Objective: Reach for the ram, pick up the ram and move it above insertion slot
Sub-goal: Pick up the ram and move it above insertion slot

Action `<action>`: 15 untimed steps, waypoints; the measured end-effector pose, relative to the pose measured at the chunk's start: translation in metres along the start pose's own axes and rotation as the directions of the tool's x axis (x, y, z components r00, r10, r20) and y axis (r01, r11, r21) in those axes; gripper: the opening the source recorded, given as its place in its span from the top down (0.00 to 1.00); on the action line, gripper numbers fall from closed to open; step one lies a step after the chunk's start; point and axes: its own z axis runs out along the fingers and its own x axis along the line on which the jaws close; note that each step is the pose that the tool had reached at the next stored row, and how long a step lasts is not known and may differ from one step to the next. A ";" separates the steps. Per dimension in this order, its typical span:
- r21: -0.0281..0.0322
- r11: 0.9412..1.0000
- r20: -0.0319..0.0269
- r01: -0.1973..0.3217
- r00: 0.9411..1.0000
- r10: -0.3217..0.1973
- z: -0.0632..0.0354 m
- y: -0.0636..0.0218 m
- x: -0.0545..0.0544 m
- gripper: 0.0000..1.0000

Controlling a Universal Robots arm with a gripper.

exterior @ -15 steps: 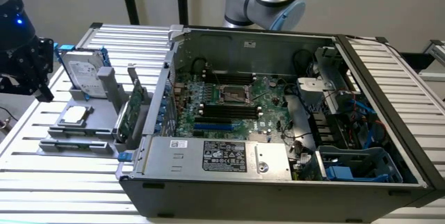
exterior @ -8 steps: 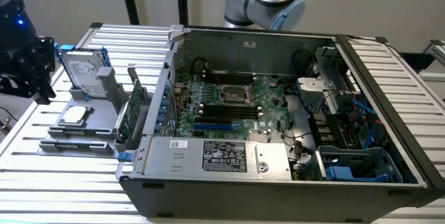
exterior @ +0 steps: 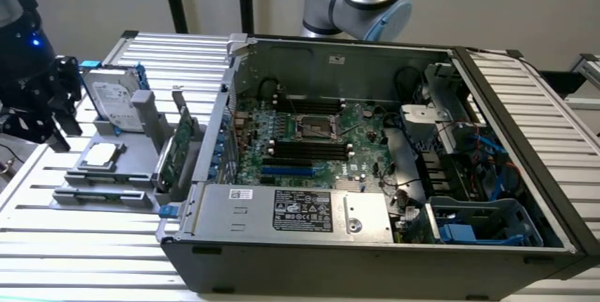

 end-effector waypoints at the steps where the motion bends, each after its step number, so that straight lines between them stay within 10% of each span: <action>1: 0.000 1.000 0.000 0.000 1.000 0.000 0.0018 -0.0001 0.000 0.64; 15: 0.000 1.000 0.000 0.000 1.000 0.000 0.0272 -0.0049 0.000 0.64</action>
